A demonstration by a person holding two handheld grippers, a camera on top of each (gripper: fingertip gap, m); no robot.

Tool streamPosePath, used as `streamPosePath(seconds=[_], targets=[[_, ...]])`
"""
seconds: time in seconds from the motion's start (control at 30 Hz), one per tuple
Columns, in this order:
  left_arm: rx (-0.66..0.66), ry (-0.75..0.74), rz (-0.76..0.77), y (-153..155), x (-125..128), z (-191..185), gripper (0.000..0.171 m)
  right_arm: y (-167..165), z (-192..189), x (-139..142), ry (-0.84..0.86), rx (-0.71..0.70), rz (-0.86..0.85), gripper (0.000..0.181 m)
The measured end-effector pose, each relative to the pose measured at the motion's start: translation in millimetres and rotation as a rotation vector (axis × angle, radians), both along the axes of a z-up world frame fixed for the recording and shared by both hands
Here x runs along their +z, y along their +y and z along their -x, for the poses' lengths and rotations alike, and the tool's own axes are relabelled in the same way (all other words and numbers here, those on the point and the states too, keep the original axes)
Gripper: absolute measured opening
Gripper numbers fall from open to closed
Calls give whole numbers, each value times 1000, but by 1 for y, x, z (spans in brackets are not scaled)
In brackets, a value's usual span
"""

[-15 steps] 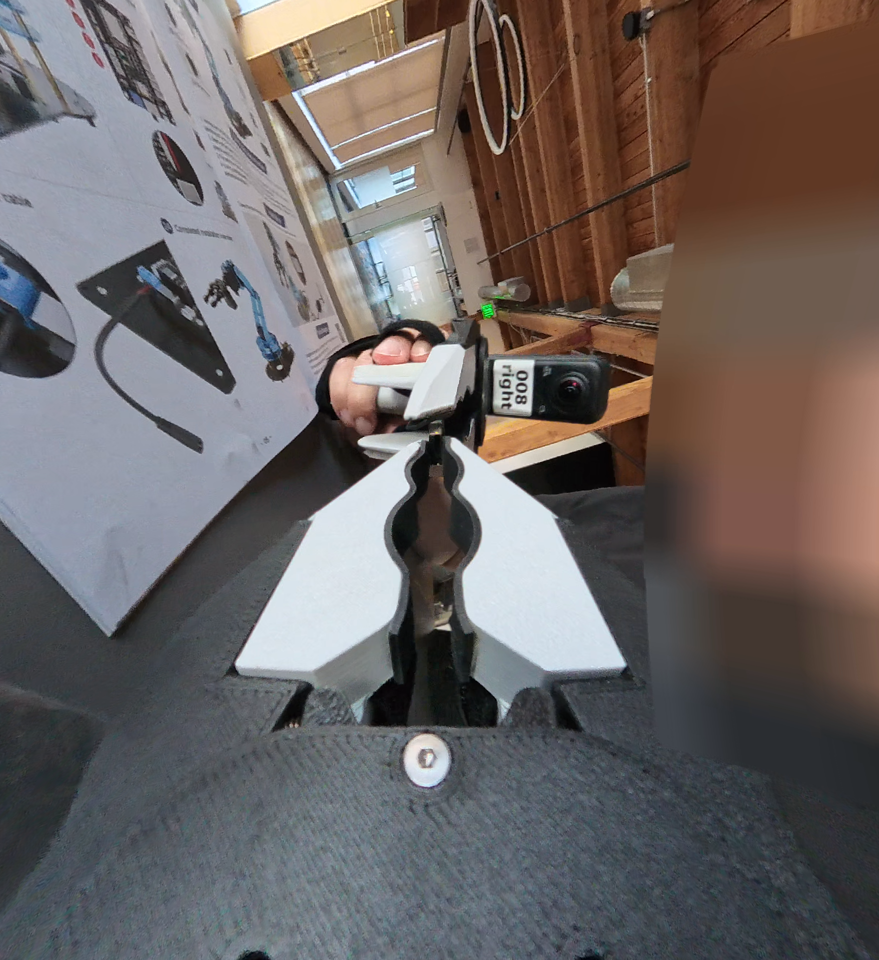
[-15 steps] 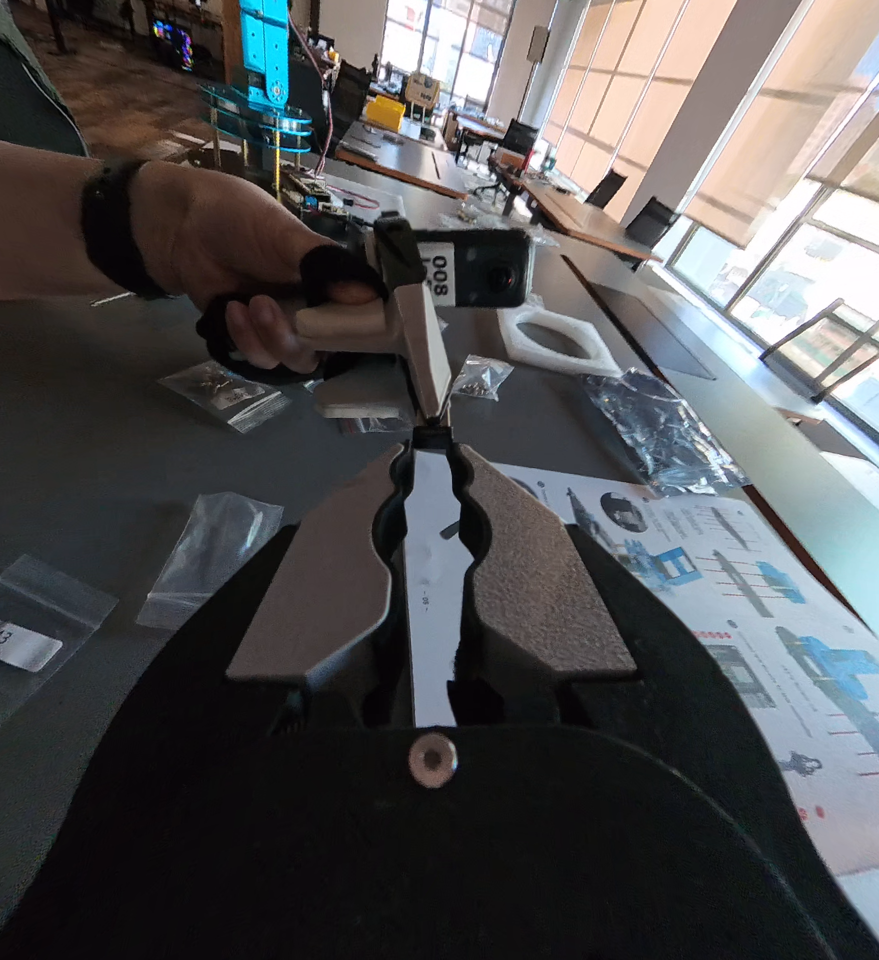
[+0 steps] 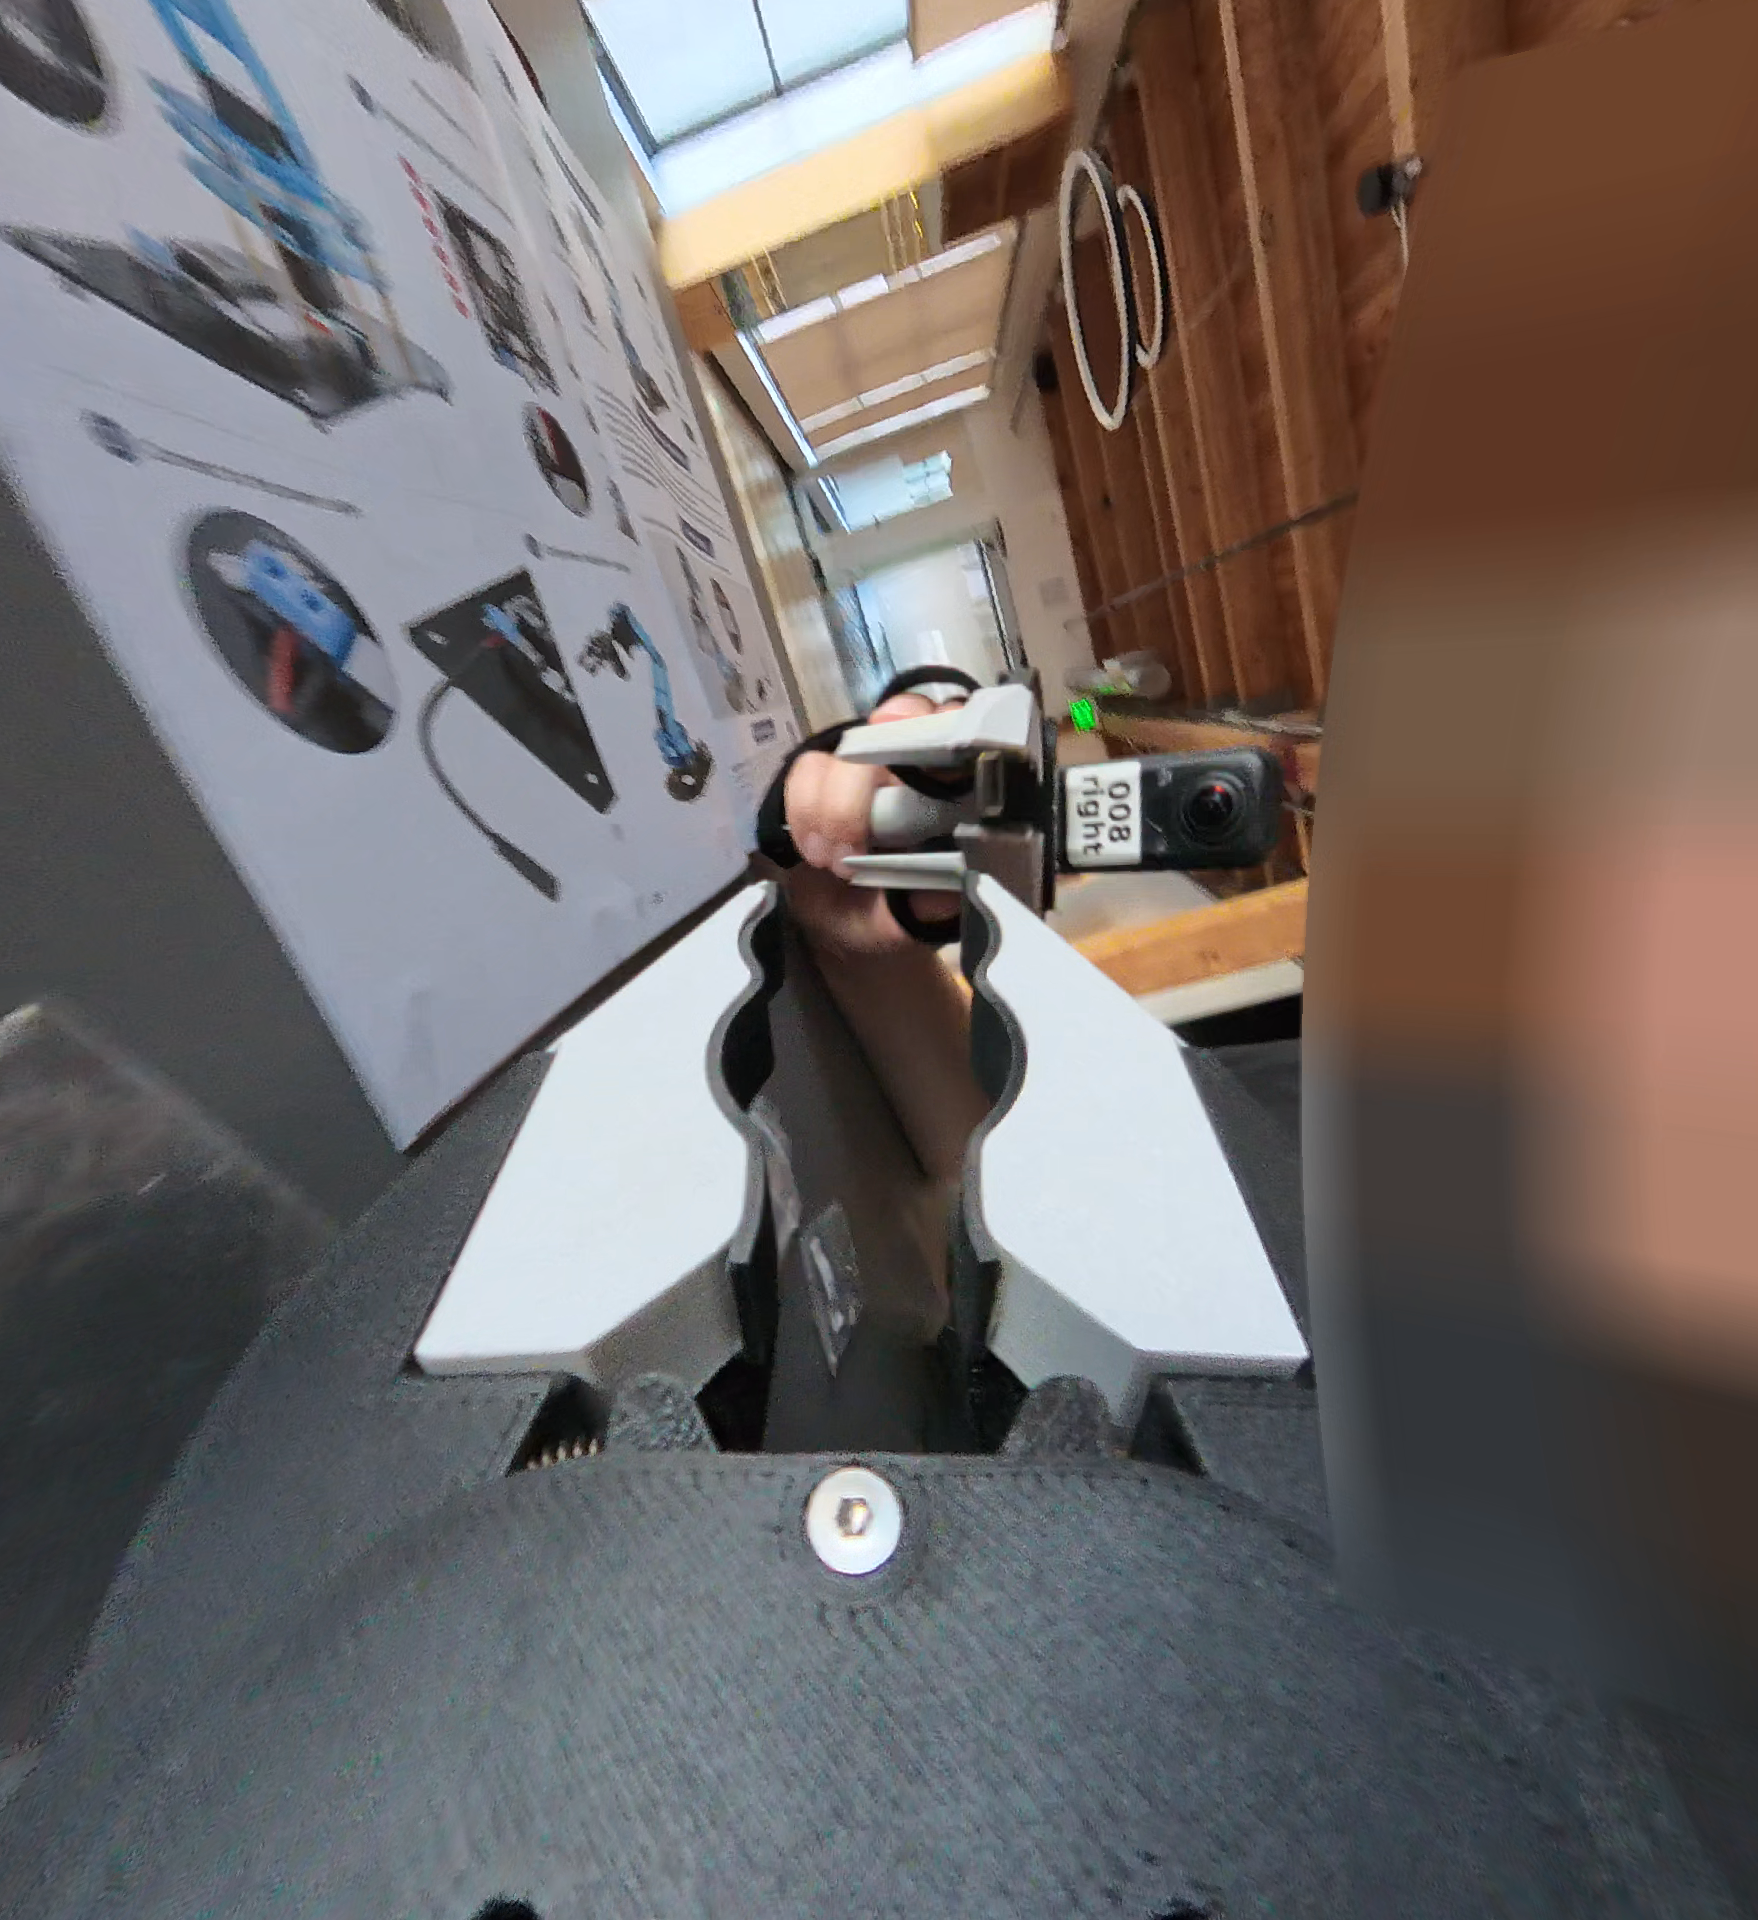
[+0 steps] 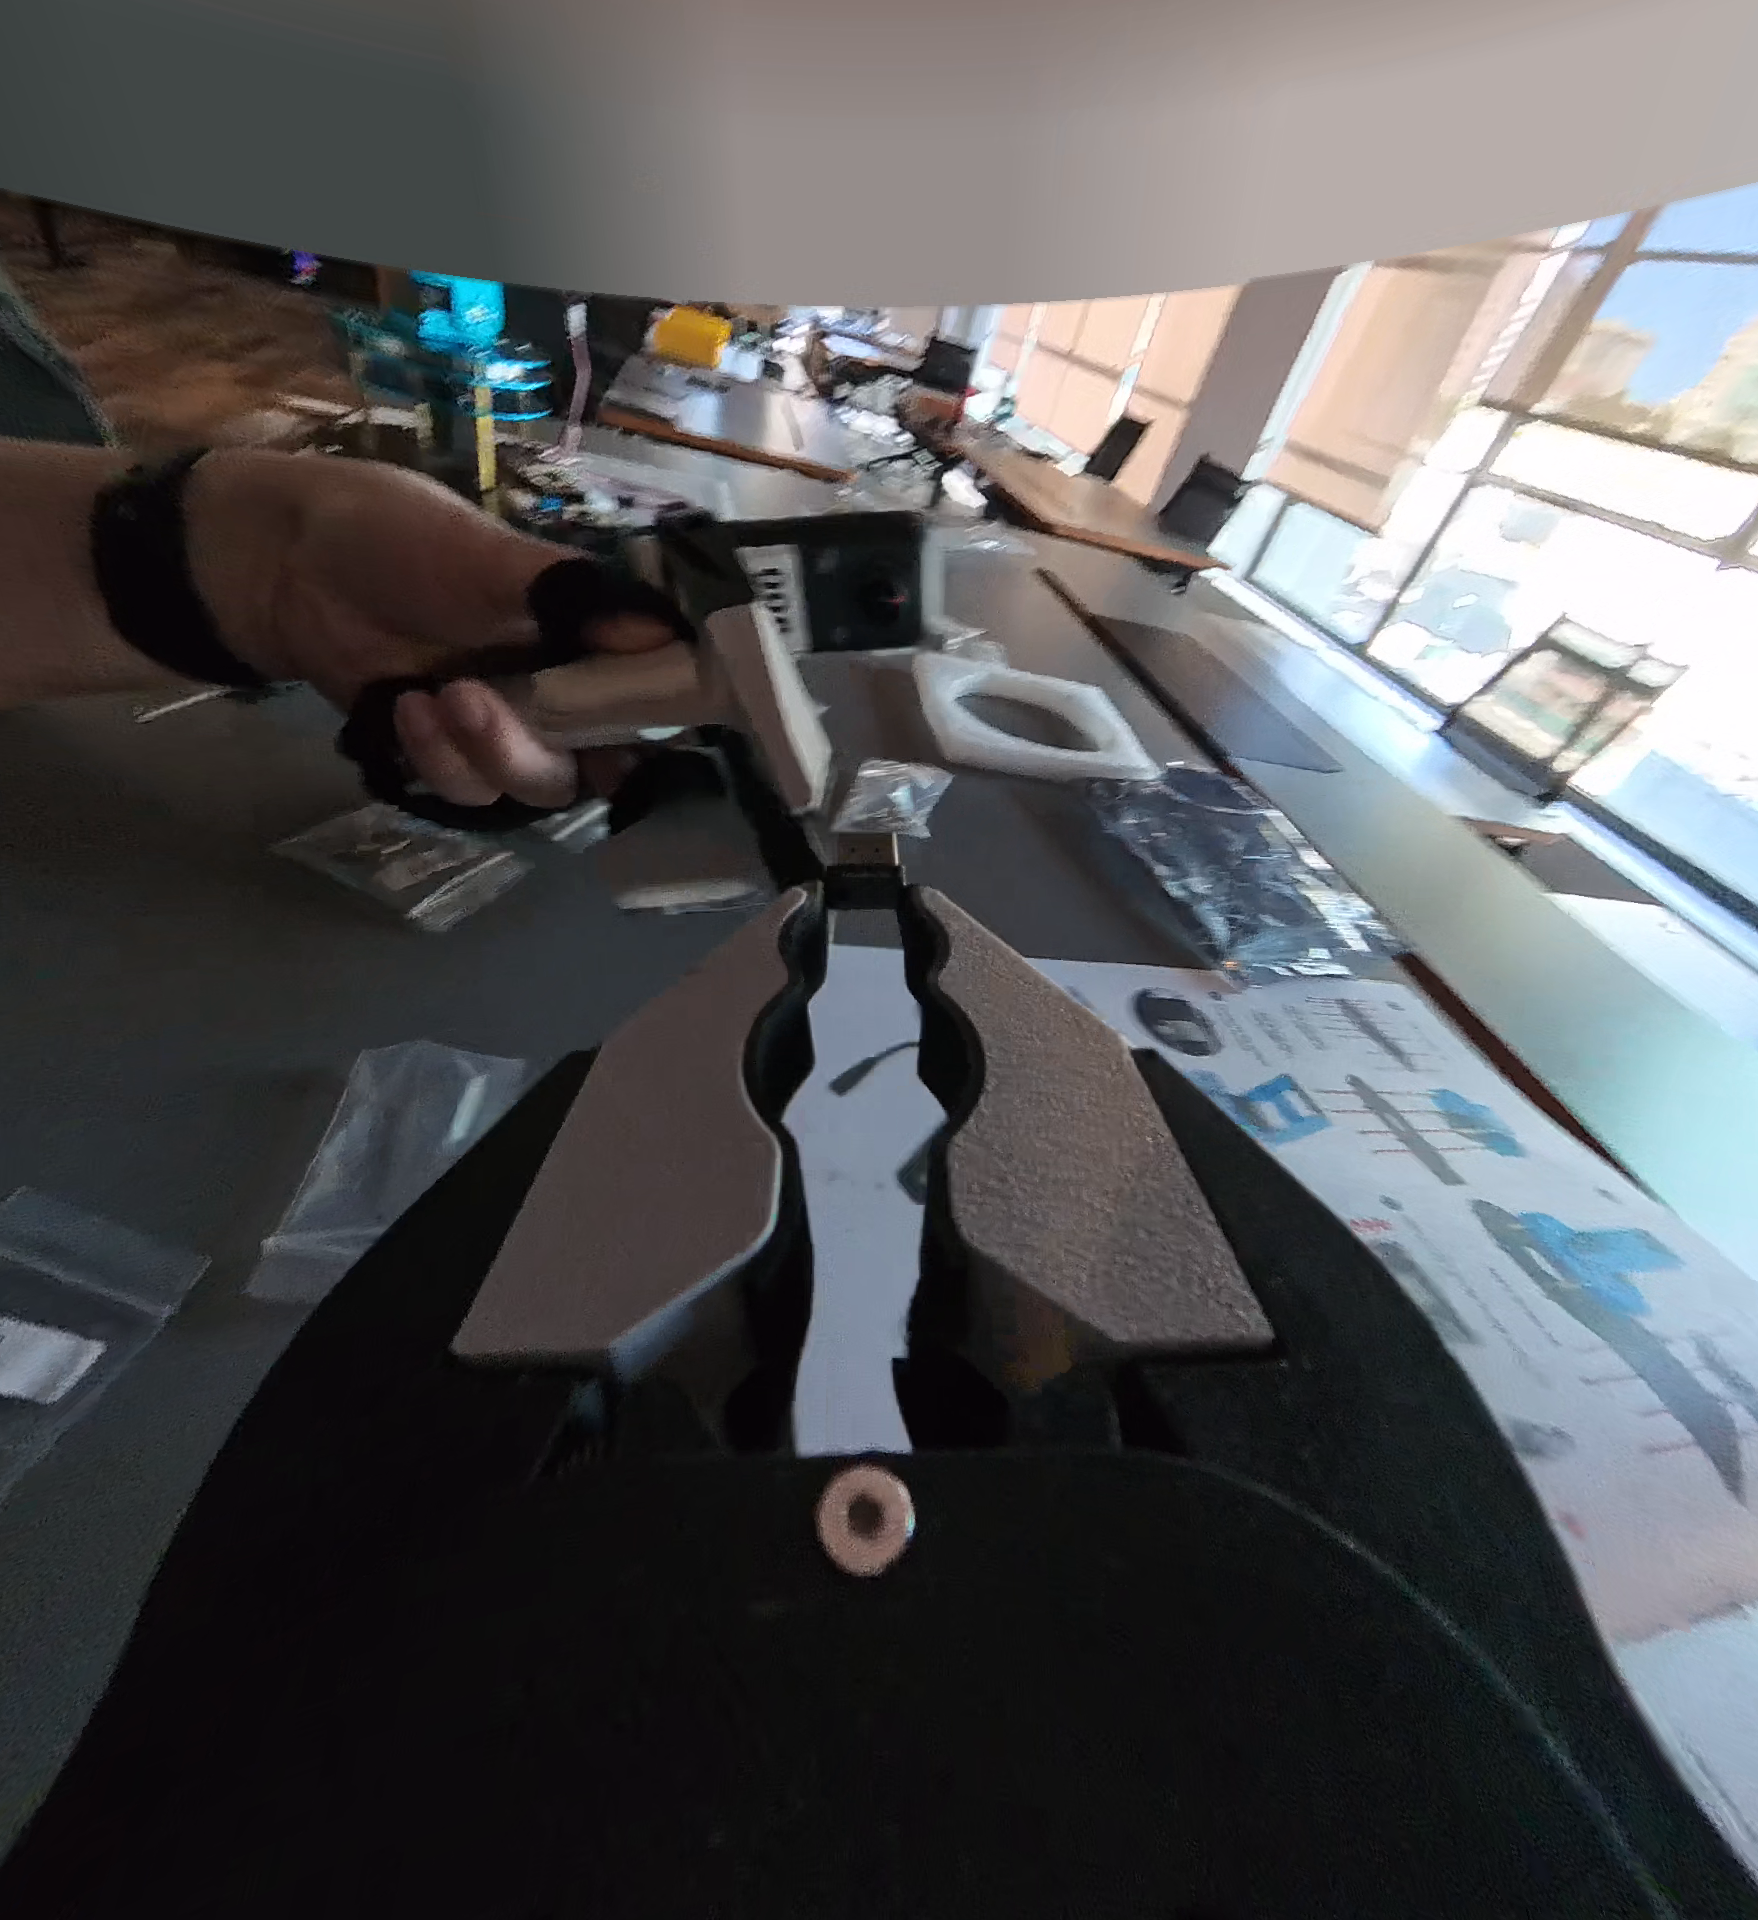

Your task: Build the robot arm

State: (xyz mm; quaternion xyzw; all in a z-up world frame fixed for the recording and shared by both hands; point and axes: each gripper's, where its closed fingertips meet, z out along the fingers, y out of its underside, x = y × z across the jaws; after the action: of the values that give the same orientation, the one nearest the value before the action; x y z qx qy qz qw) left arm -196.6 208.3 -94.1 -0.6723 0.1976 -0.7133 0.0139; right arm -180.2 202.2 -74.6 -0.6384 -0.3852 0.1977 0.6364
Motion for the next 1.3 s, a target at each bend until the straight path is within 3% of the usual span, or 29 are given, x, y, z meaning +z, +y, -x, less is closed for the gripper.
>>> streamPosePath(seconds=[0.17, 0.27, 0.5, 0.83, 1.3], targets=[[179, 60, -87, 27, 0, 19, 18, 11, -56, 24, 1, -241, -160, 13], [223, 72, -146, 32, 3, 24, 8, 18, -72, 27, 43, -316, -164, 13], [268, 133, -205, 37, -9, 24, 0, 24, -64, 14, -27, -303, -134, 13], [345, 185, -227, 49, -23, 26, 0, 24, -79, 17, 15, -354, -125, 13], [357, 166, -190, 49, -24, 25, 0, 31, -98, 20, 71, -432, -114, 13]])
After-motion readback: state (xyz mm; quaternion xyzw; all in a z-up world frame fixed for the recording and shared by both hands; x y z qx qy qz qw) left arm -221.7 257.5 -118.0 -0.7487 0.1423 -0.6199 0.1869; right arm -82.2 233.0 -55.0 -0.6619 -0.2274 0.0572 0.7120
